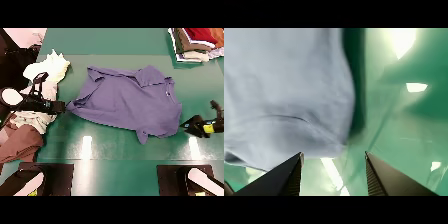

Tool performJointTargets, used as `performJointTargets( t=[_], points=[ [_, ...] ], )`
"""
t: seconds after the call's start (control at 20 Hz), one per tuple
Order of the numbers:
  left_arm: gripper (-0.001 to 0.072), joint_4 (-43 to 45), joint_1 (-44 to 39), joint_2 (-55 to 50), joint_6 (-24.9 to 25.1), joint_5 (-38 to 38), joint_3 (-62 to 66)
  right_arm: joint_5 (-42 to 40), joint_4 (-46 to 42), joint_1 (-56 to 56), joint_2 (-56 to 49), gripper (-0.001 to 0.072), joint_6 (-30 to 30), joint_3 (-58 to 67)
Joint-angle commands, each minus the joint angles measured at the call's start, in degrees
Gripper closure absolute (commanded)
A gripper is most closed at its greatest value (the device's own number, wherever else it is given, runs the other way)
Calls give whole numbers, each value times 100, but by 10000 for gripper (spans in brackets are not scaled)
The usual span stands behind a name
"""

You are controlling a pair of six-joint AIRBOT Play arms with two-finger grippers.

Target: Fold the shirts.

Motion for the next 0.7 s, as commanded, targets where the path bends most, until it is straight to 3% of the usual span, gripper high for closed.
performJointTargets(
  t=[0.0, 0.1, 0.25, 0.45, 0.65],
  points=[
    [685, -44, 39, 7, 26, -20, 11, -361, 20, 345, -389, 262, -98, -332],
    [685, -44, 39, 7, 26, -31, 11, -522, 162, 619, -393, 294, -116, -330],
    [685, -70, 39, 7, -31, -24, 13, -752, 149, 901, -140, 700, -212, -332],
    [686, -787, 39, 48, -28, 151, 461, -822, 389, 1025, 640, 699, -188, 293],
    [686, -1025, 39, 48, -17, 142, 2448, -1056, 1045, 1019, 1355, 698, 157, 2240]
  ],
)
